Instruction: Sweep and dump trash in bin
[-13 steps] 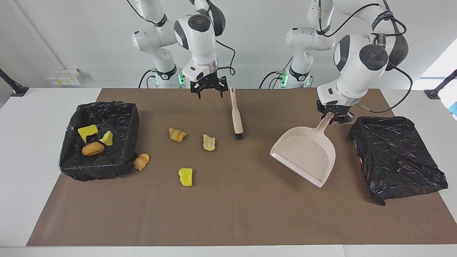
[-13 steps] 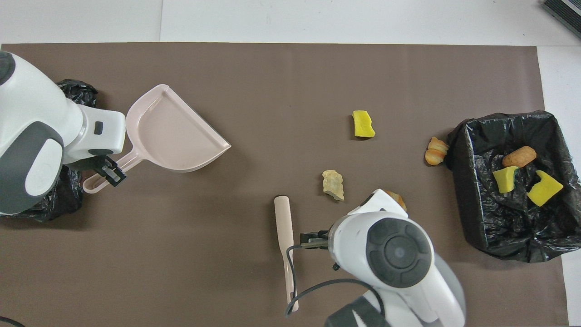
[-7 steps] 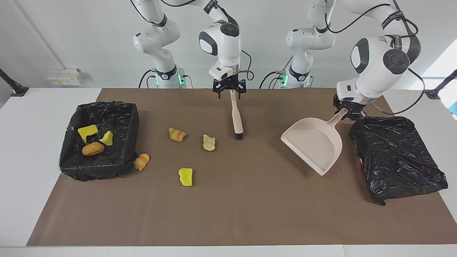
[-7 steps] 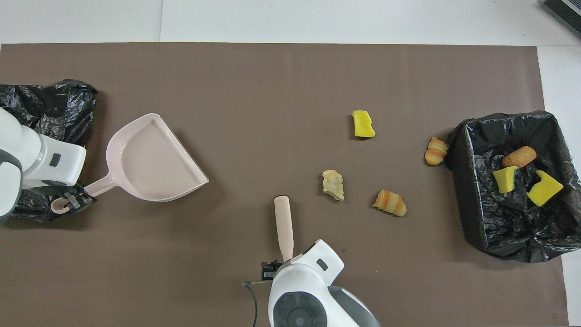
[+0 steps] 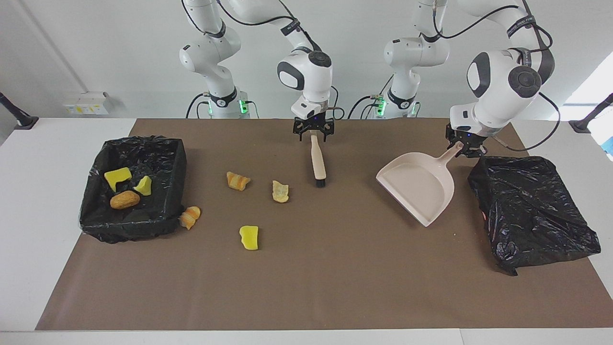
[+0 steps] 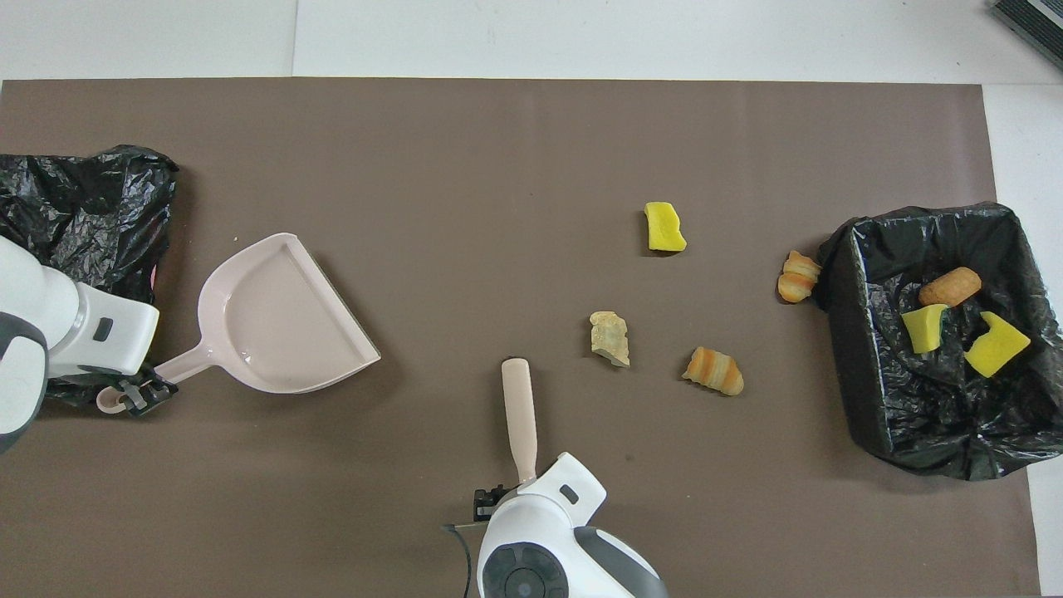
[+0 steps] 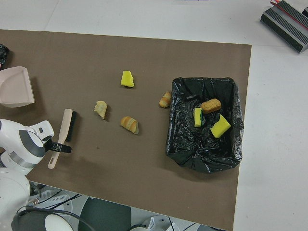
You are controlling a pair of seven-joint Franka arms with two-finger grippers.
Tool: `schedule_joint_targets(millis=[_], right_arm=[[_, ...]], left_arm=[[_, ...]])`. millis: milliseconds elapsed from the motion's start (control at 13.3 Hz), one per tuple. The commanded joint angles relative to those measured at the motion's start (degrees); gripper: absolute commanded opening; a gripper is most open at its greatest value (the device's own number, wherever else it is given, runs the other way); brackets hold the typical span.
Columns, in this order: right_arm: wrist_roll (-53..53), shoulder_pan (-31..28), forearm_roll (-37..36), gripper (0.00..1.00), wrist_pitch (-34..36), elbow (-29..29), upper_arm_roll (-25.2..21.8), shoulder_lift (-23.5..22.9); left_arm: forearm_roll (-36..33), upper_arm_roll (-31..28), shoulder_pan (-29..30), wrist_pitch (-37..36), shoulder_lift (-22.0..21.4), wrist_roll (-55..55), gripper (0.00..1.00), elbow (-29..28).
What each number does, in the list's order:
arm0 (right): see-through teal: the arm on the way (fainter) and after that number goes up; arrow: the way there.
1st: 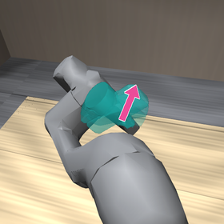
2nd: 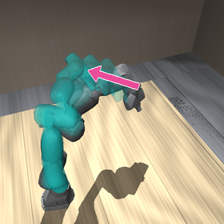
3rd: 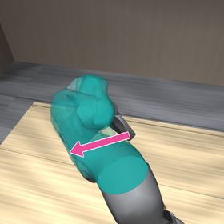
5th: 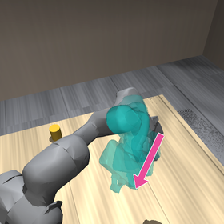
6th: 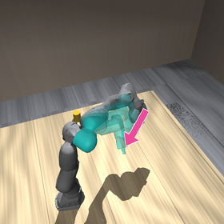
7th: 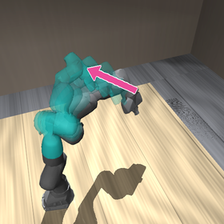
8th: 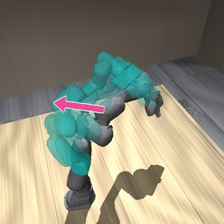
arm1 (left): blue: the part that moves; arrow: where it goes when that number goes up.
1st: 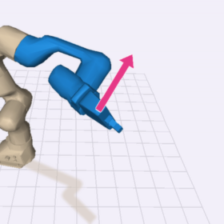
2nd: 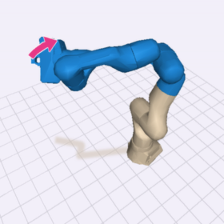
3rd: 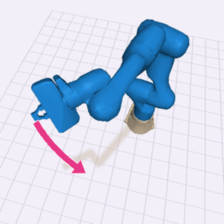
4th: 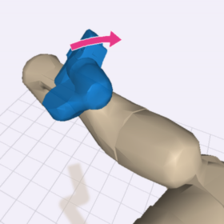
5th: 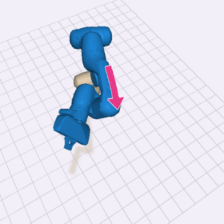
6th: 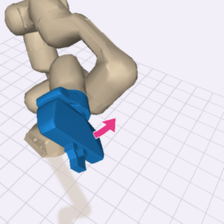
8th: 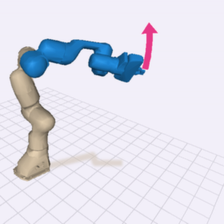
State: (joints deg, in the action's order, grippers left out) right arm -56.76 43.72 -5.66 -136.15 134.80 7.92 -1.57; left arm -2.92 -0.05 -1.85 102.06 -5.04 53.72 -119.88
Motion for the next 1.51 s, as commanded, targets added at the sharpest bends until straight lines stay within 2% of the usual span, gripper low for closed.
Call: schedule_joint_targets(millis=[0,452,753,829,979,1130,1281,1432], right_arm=[[-0.4,-0.2,-1.0,0.95,1.7,0.7,0.1,2.6],[0.0,-0.2,-0.8,0.57,2.5,0.6,0.3,3.1],[4.6,-0.4,-0.6,0.05,3.3,-0.2,0.3,2.8],[5.3,-0.4,-0.3,0.00,5.2,-0.8,0.3,3.0],[5.3,-0.7,0.1,0.00,11.3,-3.7,0.3,3.7],[5.5,-2.0,0.2,0.00,15.6,-5.5,-0.4,5.7],[6.3,-5.4,-0.1,0.00,18.6,-5.6,-0.5,7.9],[7.0,-9.1,-1.5,0.00,20.3,-5.7,-1.1,8.6]], left_arm=[[-0.7,0.5,0.8,2.2,-2.6,0.9,0.00,-2.7],[-0.8,0.5,0.8,2.4,-2.6,0.9,0.00,-2.7],[-0.7,0.5,0.8,2.4,-2.6,0.9,0.00,-2.7],[-0.7,0.5,0.8,2.4,-2.6,0.9,0.00,-2.7],[-0.8,0.5,0.8,2.4,-2.7,1.8,0.00,-3.0],[-1.2,0.4,0.8,3.1,-2.7,7.7,0.00,-3.1],[-2.5,0.4,0.9,7.0,-2.3,17.2,0.00,-3.0],[-2.9,0.4,0.8,7.7,-2.0,19.1,0.00,-2.9]])
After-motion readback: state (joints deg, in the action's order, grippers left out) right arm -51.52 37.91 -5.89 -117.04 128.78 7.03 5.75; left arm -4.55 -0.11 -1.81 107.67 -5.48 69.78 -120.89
